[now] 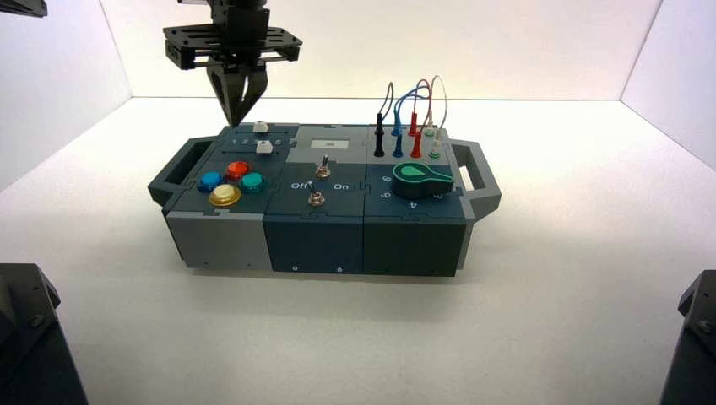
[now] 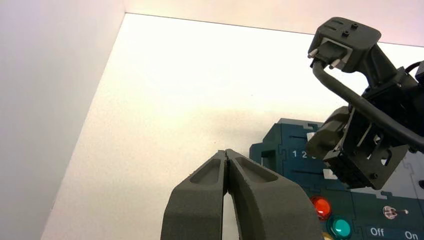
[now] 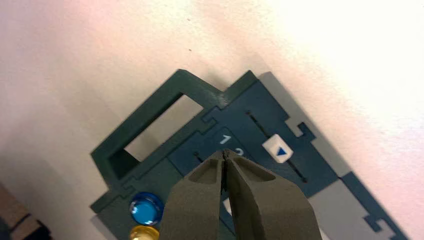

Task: Move the bottom slider to position 4.

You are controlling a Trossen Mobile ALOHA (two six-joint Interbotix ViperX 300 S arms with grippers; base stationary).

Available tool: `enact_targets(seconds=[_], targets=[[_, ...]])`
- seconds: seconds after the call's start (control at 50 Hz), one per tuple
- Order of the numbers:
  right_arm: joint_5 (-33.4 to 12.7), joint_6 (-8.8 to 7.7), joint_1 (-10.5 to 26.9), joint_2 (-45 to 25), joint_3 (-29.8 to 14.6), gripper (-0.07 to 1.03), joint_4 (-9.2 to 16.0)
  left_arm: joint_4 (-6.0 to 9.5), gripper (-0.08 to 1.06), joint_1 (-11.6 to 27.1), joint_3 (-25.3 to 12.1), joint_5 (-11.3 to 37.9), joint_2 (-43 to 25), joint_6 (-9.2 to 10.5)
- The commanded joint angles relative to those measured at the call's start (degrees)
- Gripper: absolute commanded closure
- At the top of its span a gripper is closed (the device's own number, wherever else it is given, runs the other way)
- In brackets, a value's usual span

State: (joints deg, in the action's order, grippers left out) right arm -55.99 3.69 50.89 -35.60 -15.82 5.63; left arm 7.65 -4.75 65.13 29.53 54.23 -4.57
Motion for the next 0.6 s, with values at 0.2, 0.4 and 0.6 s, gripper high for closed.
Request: enact_targets(seconds=[0.2,0.4,0.6], targets=[[-0.3,0.26,-1.6,3.9,1.1,0.98,-0.4,0.00,1.01,-0.4,-1.6,-0.4,-0.1,-0.18],[-0.2,0.26,-2.4,5.6,3.8,0.98,-0.7,0.00,1.01,-0.4,-1.7,-0.4,0.0,-0.18],[0.5,0.44,-2.6,7.6,6.1,0.98,-1.8,0.00,1.01,-0.4,-1.6,-0.3,0.0,-0.18]])
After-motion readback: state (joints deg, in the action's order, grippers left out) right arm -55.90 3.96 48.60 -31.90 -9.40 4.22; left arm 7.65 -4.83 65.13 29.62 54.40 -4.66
